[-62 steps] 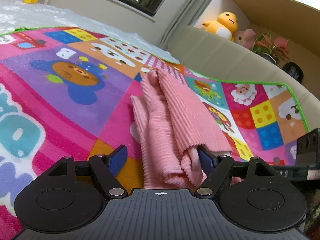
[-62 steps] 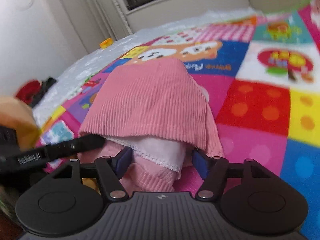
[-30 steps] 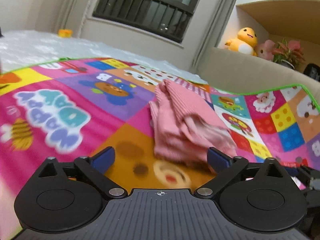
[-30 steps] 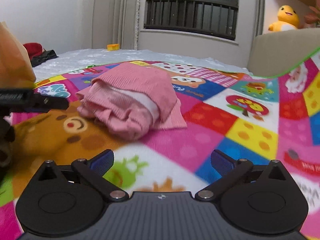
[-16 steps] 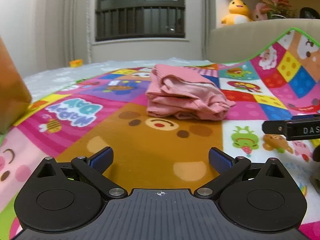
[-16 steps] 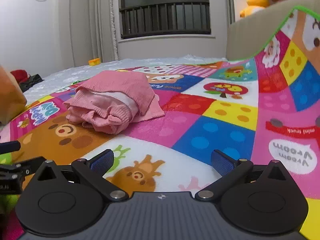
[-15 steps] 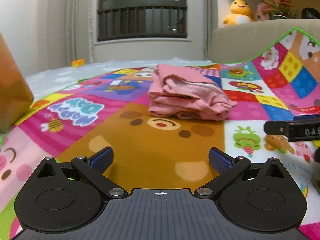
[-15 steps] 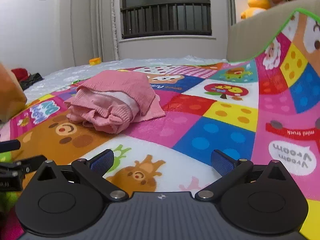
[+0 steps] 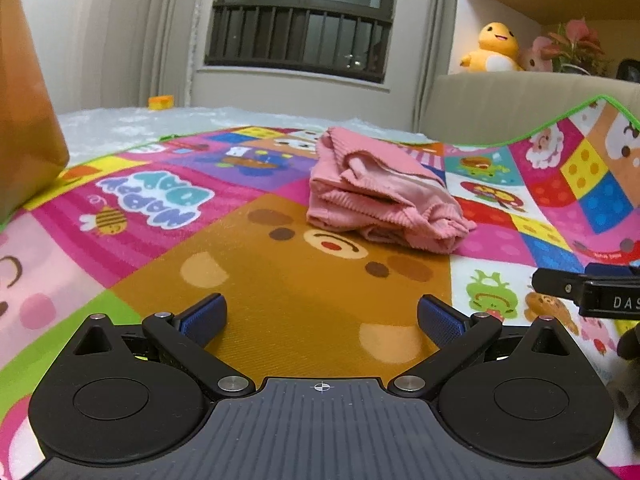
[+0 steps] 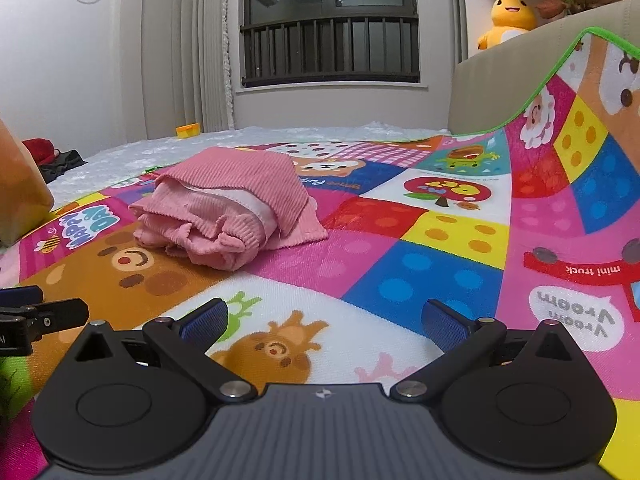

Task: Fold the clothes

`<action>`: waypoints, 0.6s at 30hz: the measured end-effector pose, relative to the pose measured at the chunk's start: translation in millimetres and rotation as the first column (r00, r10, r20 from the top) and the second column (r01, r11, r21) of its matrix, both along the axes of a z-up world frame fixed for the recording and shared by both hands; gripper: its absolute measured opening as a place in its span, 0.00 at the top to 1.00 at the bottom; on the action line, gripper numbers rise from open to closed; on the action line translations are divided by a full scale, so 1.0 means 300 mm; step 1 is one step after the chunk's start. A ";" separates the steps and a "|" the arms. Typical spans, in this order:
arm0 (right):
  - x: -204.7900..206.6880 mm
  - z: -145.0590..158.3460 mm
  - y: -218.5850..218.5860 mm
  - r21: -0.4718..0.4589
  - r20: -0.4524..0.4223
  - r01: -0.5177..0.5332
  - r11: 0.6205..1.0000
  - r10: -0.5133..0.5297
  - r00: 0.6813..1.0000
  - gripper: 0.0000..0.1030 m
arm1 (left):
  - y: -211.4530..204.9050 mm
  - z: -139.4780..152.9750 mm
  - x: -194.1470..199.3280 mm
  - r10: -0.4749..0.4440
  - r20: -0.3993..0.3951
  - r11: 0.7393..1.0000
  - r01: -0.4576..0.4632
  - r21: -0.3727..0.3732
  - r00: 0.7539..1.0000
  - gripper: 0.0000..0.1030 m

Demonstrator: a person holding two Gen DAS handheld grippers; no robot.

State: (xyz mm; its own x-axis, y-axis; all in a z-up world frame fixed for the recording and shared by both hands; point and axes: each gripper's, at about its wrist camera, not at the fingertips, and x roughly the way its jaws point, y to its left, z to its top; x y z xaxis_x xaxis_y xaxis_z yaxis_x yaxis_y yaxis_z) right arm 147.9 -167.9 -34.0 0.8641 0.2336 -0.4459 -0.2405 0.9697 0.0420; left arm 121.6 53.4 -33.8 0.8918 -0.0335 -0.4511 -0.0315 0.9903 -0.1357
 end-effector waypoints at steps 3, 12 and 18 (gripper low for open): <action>0.000 0.000 -0.002 0.005 0.001 0.001 1.000 -0.001 1.000 0.00 | -0.001 -0.001 -0.001 0.001 0.000 1.000 -0.001 0.000 1.000 0.00; -0.004 0.001 -0.009 0.019 0.005 0.005 1.000 -0.005 1.000 0.00 | 0.007 -0.004 0.000 -0.001 -0.002 1.000 0.001 -0.011 1.000 0.00; -0.010 0.002 -0.012 0.023 0.015 0.008 1.000 -0.008 1.000 0.00 | 0.015 -0.004 0.003 -0.003 -0.001 1.000 0.003 -0.014 1.000 0.00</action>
